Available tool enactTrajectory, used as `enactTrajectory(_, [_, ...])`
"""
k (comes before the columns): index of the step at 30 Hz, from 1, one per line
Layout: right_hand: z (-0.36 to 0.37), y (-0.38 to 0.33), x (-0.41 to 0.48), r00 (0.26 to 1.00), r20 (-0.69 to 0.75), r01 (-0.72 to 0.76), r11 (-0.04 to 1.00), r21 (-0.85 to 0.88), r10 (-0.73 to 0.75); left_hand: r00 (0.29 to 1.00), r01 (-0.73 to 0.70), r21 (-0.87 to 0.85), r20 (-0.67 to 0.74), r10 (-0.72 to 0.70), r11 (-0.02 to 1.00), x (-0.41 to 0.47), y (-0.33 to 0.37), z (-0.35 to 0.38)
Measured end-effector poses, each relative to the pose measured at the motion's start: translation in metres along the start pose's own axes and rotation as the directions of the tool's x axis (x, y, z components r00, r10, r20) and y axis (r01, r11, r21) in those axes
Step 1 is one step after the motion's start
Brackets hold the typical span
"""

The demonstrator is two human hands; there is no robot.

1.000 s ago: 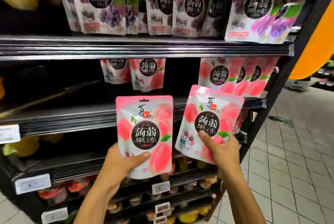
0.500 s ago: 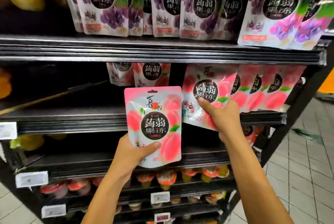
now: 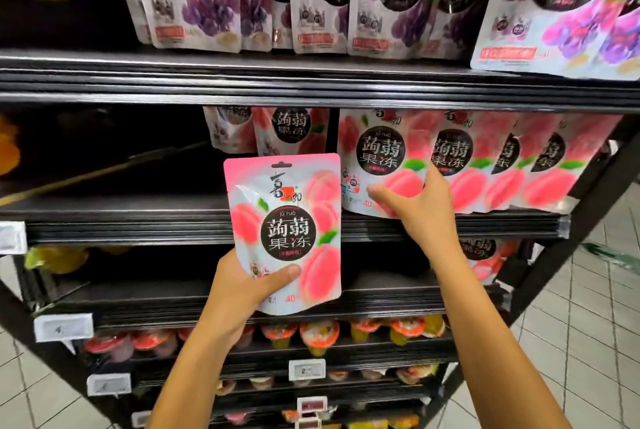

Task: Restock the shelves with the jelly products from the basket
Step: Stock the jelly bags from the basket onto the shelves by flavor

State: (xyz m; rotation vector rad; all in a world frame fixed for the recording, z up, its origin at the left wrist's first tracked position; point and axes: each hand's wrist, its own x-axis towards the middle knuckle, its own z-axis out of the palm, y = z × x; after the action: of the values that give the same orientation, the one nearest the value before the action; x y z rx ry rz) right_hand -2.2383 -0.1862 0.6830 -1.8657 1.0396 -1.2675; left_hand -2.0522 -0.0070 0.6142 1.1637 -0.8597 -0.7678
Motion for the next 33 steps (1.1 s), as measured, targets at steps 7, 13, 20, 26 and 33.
enactTrajectory(7, [-0.019,0.020,-0.020,0.988,-0.118,0.063,0.962,-0.264,-0.097,1.000,0.007,-0.001,0.012,-0.007,1.000,0.000,-0.005,0.009])
enactTrajectory(13, [-0.017,0.026,-0.018,0.985,-0.171,-0.025,0.959,-0.283,-0.025,0.999,0.001,-0.003,0.033,-0.001,1.000,-0.001,-0.003,0.015])
enactTrajectory(20, [-0.007,0.023,-0.014,0.982,-0.188,-0.047,0.961,-0.273,-0.005,1.000,0.000,0.007,0.029,0.000,1.000,-0.002,0.000,0.014])
enactTrajectory(26, [-0.010,0.031,-0.018,0.977,-0.215,-0.043,0.973,-0.225,-0.007,1.000,0.000,-0.003,0.019,0.000,1.000,-0.003,0.000,0.014])
enactTrajectory(33, [-0.019,0.038,-0.023,0.960,-0.271,-0.099,0.992,-0.079,0.074,0.999,-0.007,-0.002,0.033,0.007,1.000,-0.005,0.001,0.017])
